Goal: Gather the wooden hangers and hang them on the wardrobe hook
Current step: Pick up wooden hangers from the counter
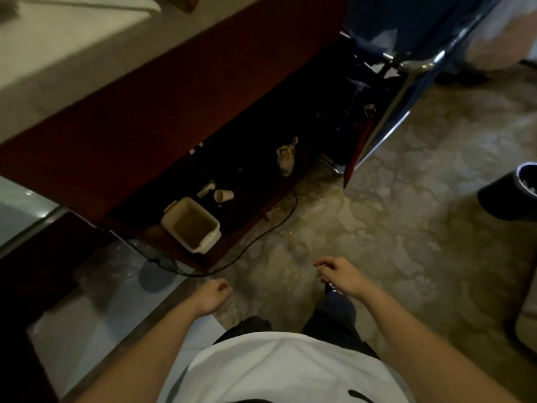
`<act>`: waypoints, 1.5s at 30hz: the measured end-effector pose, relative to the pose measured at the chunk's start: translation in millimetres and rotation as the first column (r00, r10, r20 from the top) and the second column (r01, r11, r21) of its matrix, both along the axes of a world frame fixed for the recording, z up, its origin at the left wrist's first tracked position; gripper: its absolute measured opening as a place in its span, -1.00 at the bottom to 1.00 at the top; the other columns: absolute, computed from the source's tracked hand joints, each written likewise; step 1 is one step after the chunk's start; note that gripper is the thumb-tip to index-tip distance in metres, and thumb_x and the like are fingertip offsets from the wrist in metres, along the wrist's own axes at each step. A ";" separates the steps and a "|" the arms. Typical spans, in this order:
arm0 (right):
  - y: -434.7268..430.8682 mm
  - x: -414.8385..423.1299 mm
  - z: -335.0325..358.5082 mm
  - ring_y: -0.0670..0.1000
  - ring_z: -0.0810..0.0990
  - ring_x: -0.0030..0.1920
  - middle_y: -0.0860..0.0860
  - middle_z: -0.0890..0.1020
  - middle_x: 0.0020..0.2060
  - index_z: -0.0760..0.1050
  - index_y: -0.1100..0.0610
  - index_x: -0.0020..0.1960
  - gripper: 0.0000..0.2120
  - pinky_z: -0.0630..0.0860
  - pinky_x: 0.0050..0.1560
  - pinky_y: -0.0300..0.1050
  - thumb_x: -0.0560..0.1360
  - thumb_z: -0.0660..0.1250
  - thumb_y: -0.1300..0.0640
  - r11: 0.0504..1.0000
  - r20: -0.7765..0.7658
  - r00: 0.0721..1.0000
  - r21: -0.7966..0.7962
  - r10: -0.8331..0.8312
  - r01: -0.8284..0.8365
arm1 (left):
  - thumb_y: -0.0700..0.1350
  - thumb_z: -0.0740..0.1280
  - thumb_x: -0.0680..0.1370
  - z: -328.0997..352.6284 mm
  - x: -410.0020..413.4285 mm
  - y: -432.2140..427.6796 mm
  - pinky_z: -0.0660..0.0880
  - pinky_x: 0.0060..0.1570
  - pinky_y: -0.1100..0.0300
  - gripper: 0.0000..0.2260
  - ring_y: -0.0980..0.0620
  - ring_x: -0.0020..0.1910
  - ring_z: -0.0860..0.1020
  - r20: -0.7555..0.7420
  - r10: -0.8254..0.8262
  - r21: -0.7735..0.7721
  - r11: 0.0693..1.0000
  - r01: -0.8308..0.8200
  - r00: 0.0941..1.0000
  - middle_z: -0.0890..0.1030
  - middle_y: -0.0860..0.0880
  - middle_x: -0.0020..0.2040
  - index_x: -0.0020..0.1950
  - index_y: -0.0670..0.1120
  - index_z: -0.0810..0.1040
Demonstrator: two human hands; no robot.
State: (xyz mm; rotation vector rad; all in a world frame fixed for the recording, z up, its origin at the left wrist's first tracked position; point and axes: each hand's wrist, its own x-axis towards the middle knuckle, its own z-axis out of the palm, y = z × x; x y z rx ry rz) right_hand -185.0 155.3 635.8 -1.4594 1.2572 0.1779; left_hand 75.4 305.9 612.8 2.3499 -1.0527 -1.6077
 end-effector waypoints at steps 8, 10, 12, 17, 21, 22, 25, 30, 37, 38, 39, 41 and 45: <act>-169.8 -38.8 8.5 0.19 0.55 0.13 0.26 0.54 0.18 0.42 0.27 0.29 -0.70 0.47 0.17 0.04 0.60 0.14 0.21 0.971 -0.044 0.974 -0.080 0.221 -0.224 | -0.09 0.16 0.61 24.8 -71.3 -138.4 0.41 0.15 0.12 -0.74 -0.10 0.19 0.50 0.023 0.062 -0.028 0.998 -0.062 0.998 0.53 -0.16 0.21 0.23 -0.16 0.48; -207.1 -42.1 17.7 0.25 0.55 0.13 0.30 0.54 0.16 0.43 0.30 0.28 -0.70 0.46 0.17 0.09 0.59 0.14 0.23 0.955 -0.059 0.961 -0.115 0.269 -0.274 | -0.06 0.15 0.61 39.1 -86.4 -173.6 0.41 0.17 0.11 -0.72 -0.06 0.19 0.49 0.009 0.087 -0.062 0.994 -0.086 0.996 0.52 -0.12 0.22 0.26 -0.12 0.45; -243.5 -39.2 30.2 0.22 0.58 0.03 0.32 0.56 0.12 0.45 0.29 0.26 -0.71 0.47 0.13 0.09 0.58 0.15 0.24 0.928 -0.066 0.941 -0.156 0.332 -0.338 | -0.04 0.15 0.61 55.6 -95.2 -204.5 0.42 0.13 0.14 -0.73 -0.02 0.15 0.49 0.017 0.122 -0.123 0.985 -0.119 0.992 0.52 -0.10 0.21 0.27 -0.08 0.44; -319.7 -2.2 80.4 0.07 0.55 0.18 0.07 0.58 0.13 0.48 0.15 0.25 -0.73 0.46 0.22 -0.05 0.57 0.19 0.15 0.792 -0.058 0.853 -0.345 0.518 -0.504 | -0.03 0.13 0.62 123.8 -85.3 -259.7 0.41 0.21 0.15 -0.69 -0.01 0.24 0.47 0.077 0.138 -0.272 0.956 -0.112 0.987 0.49 -0.07 0.29 0.34 -0.05 0.39; -348.5 46.8 146.7 0.01 0.56 0.14 -0.02 0.58 0.10 0.48 0.08 0.26 -0.73 0.46 0.18 -0.08 0.58 0.19 0.14 0.690 0.041 0.780 -0.495 0.625 -0.528 | 0.00 0.13 0.62 197.1 -62.8 -288.3 0.41 0.26 0.15 -0.66 0.03 0.26 0.46 0.124 0.102 -0.348 0.936 -0.053 0.987 0.47 -0.01 0.32 0.39 -0.02 0.35; -352.9 58.2 162.7 0.00 0.57 0.14 -0.04 0.58 0.09 0.48 0.06 0.25 -0.74 0.47 0.18 -0.08 0.58 0.19 0.13 0.678 0.077 0.760 -0.516 0.645 -0.523 | 0.00 0.13 0.62 214.5 -57.3 -291.6 0.42 0.25 0.15 -0.65 0.05 0.25 0.46 0.146 0.096 -0.370 0.928 -0.036 0.985 0.48 0.01 0.30 0.39 0.00 0.34; -361.4 85.4 212.7 -0.03 0.57 0.12 -0.04 0.59 0.09 0.48 0.01 0.23 -0.75 0.48 0.16 -0.08 0.58 0.19 0.09 0.617 0.137 0.699 -0.608 0.702 -0.500 | 0.00 0.14 0.61 266.7 -42.6 -297.6 0.44 0.23 0.16 -0.66 0.10 0.21 0.48 0.230 0.081 -0.443 0.896 0.030 0.970 0.51 0.06 0.22 0.39 0.02 0.34; -371.5 126.8 296.7 -0.05 0.61 -0.01 -0.01 0.66 -0.04 0.56 0.03 0.11 -0.81 0.52 0.13 -0.01 0.56 0.22 0.10 0.503 0.169 0.655 -0.784 0.736 -0.363 | 0.02 0.17 0.60 344.5 -14.9 -301.1 0.42 0.22 0.25 -0.70 0.21 0.20 0.47 0.390 0.148 -0.574 0.811 0.115 0.909 0.52 0.12 0.25 0.33 0.09 0.39; -389.1 177.9 378.4 -0.08 0.59 -0.05 -0.07 0.63 -0.11 0.55 0.05 0.06 -0.82 0.56 0.06 0.01 0.55 0.21 0.05 0.353 0.066 0.652 -0.879 0.755 -0.319 | 0.05 0.17 0.58 410.8 42.3 -318.0 0.46 0.21 0.18 -0.71 0.23 0.17 0.48 0.506 0.209 -0.625 0.758 0.189 0.837 0.53 0.15 0.21 0.30 0.12 0.41; -391.3 185.7 383.3 -0.09 0.58 -0.04 -0.08 0.62 -0.09 0.54 0.03 0.08 -0.82 0.56 0.07 -0.02 0.55 0.22 0.04 0.327 0.045 0.656 -0.891 0.754 -0.315 | 0.05 0.17 0.58 415.7 51.6 -323.6 0.46 0.22 0.17 -0.70 0.21 0.18 0.48 0.523 0.204 -0.620 0.757 0.205 0.828 0.53 0.14 0.21 0.31 0.11 0.41; -393.1 193.4 387.7 -0.10 0.57 -0.02 -0.09 0.61 -0.06 0.53 0.02 0.09 -0.81 0.56 0.07 -0.04 0.55 0.21 0.03 0.304 0.021 0.658 -0.898 0.753 -0.319 | 0.04 0.17 0.59 419.4 60.8 -330.2 0.47 0.22 0.16 -0.70 0.19 0.18 0.48 0.539 0.200 -0.613 0.760 0.218 0.818 0.53 0.12 0.22 0.32 0.09 0.40; -398.4 210.4 392.8 -0.08 0.56 0.01 -0.09 0.58 -0.03 0.52 0.02 0.13 -0.79 0.54 0.07 -0.11 0.56 0.20 0.03 0.277 -0.027 0.665 -0.896 0.747 -0.347 | 0.03 0.16 0.59 423.1 77.4 -345.1 0.47 0.20 0.17 -0.68 0.14 0.20 0.48 0.566 0.197 -0.588 0.778 0.224 0.801 0.51 0.07 0.26 0.34 0.07 0.38; -414.9 251.1 392.7 -0.05 0.55 0.06 -0.05 0.57 0.05 0.50 0.05 0.19 -0.75 0.54 0.07 -0.14 0.56 0.22 0.03 0.240 -0.117 0.665 -0.875 0.738 -0.420 | 0.05 0.16 0.59 418.3 107.4 -375.4 0.47 0.22 0.11 -0.64 0.04 0.26 0.46 0.573 0.216 -0.543 0.823 0.168 0.791 0.45 0.00 0.35 0.39 0.03 0.31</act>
